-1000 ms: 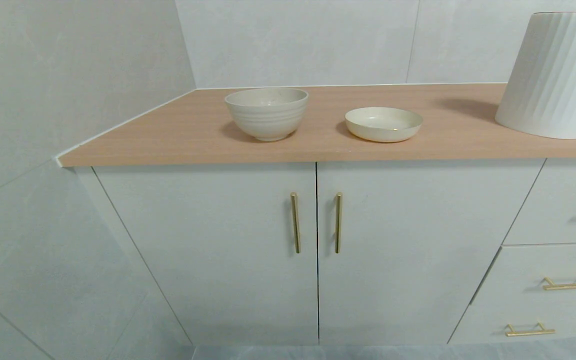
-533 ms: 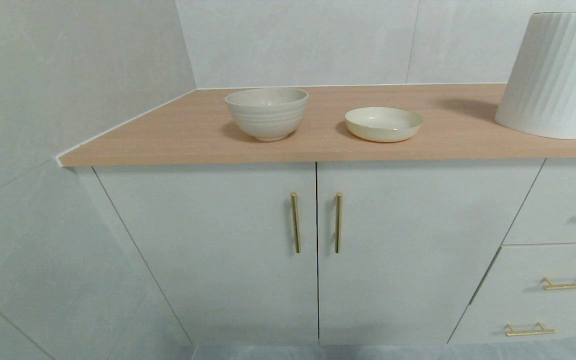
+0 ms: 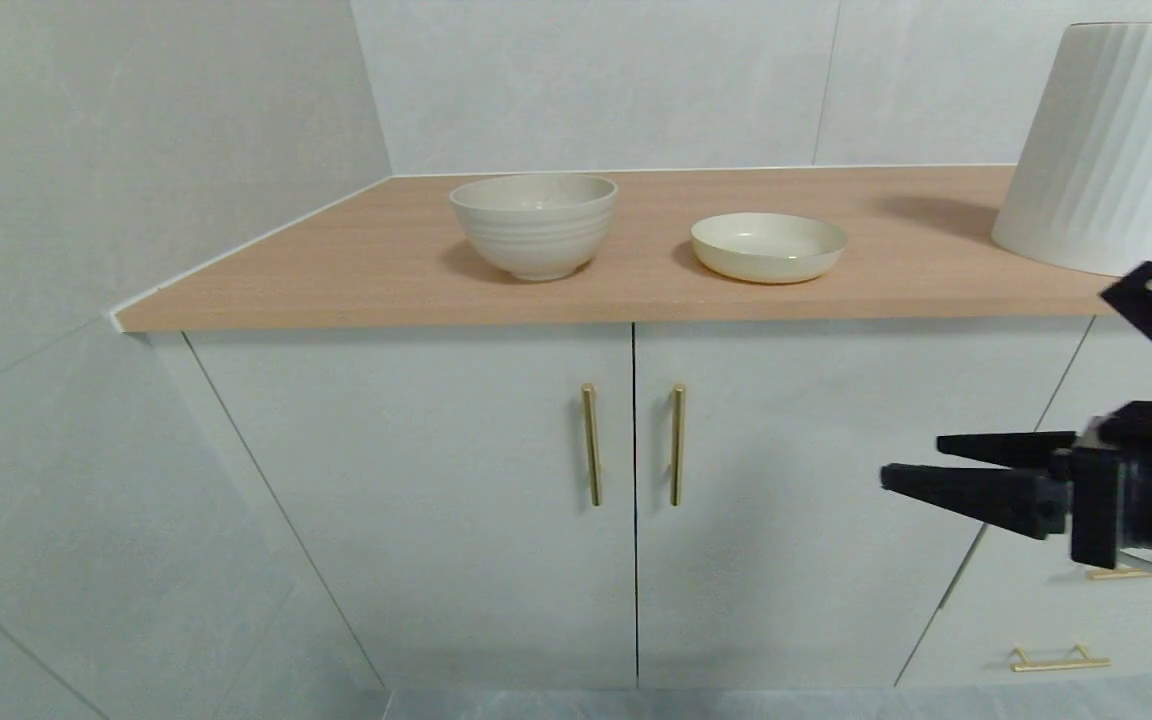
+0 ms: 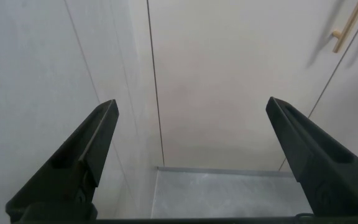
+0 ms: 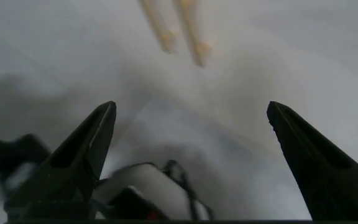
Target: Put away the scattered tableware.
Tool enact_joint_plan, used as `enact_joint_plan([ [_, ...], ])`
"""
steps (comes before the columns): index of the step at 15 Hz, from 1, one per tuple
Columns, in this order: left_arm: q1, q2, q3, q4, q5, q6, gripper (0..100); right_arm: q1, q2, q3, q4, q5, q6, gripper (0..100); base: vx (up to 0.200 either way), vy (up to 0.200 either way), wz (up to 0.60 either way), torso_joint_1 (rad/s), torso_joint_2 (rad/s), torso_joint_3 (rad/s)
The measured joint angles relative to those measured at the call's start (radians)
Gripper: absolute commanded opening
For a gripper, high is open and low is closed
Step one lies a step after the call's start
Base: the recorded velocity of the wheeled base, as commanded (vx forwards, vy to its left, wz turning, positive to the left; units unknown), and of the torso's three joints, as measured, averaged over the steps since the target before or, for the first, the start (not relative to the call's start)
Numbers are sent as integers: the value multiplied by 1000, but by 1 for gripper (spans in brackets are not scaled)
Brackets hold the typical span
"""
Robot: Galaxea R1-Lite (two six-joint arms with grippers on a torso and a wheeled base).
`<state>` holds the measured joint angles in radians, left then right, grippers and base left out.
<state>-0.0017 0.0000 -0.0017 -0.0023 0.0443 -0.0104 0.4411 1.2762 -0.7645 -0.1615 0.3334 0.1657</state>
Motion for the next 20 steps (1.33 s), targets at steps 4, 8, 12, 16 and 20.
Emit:
enact_joint_plan([
  [4, 0, 0, 0, 0, 0, 0, 100, 57, 228, -141, -19, 76, 59, 100, 0, 0, 0, 0, 0, 0],
  [8, 0, 0, 0, 0, 0, 0, 100, 78, 406, -223, -141, 77, 66, 100, 0, 0, 0, 0, 0, 0],
  [12, 0, 0, 0, 0, 0, 0, 100, 103, 549, -234, -311, 48, 75, 100, 0, 0, 0, 0, 0, 0],
  [16, 0, 0, 0, 0, 0, 0, 100, 152, 651, -235, -485, -14, 139, 100, 0, 0, 0, 0, 0, 0],
  [20, 0, 0, 0, 0, 0, 0, 100, 178, 721, -227, -572, -50, 150, 100, 0, 0, 0, 0, 0, 0],
])
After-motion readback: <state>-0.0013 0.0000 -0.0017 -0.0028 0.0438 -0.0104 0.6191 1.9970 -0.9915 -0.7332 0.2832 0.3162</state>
